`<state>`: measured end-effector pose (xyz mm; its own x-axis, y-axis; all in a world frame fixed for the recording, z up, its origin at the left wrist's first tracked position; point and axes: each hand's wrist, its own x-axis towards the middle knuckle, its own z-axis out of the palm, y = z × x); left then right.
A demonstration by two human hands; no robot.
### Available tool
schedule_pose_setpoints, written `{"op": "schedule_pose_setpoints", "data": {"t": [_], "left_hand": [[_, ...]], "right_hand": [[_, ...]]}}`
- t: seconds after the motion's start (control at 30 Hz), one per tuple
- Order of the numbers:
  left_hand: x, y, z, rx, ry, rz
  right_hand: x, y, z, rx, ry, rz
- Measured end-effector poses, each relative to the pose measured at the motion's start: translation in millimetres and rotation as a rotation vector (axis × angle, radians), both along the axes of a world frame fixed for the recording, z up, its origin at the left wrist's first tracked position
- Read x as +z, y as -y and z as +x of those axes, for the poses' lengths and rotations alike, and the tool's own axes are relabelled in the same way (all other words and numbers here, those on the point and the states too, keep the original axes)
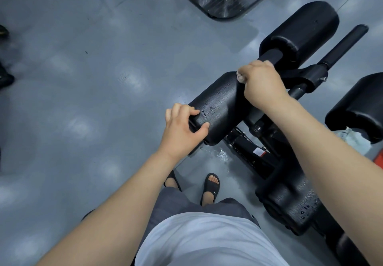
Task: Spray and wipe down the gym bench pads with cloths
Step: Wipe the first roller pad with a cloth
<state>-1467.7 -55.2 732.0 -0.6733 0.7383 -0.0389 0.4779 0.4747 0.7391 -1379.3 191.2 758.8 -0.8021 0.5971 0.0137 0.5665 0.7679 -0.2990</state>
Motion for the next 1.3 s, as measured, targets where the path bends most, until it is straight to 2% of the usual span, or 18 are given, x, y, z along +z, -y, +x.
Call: {"op": "schedule_pose_setpoints", "data": {"t": [0.1, 0.27, 0.37, 0.43, 0.53, 0.6, 0.87, 0.93, 1.0, 1.1, 1.3], "left_hand": [[-2, 0, 0, 0.011, 0.008, 0.013], [-4, 0, -1, 0.019, -0.003, 0.024], [-3, -1, -1, 0.005, -0.001, 0.013], [-2, 0, -1, 0.006, -0.012, 0.018], [-2, 1, 0, 0.008, 0.009, 0.022], [-1, 1, 0, 0.005, 0.028, 0.015], [-1, 2, -1, 0.020, 0.049, 0.010], [-1, 2, 0, 0.017, 0.057, 0.004], [-1, 4, -1, 0.008, 0.076, 0.019], [-2, 8, -3, -0.006, 0.106, 0.068], [-1, 13, -8, 0.007, 0.154, 0.135]], "right_hand": [[-3, 23, -3, 0.097, -0.037, 0.021], [-6, 70, -4, 0.288, -0.073, -0.066], [-6, 66, 1, 0.359, -0.064, -0.096], [-2, 52, 0, 0.337, -0.061, -0.096], [9, 30, 1, 0.128, -0.023, -0.040], [12, 26, -1, 0.061, -0.004, -0.025], [16, 80, 3, 0.378, -0.036, -0.154], [17, 71, 6, 0.345, -0.073, -0.141], [18, 54, 9, 0.191, -0.129, -0.101], [20, 40, 13, -0.005, -0.084, -0.060], [20, 65, 15, 0.185, -0.080, -0.099]]}}
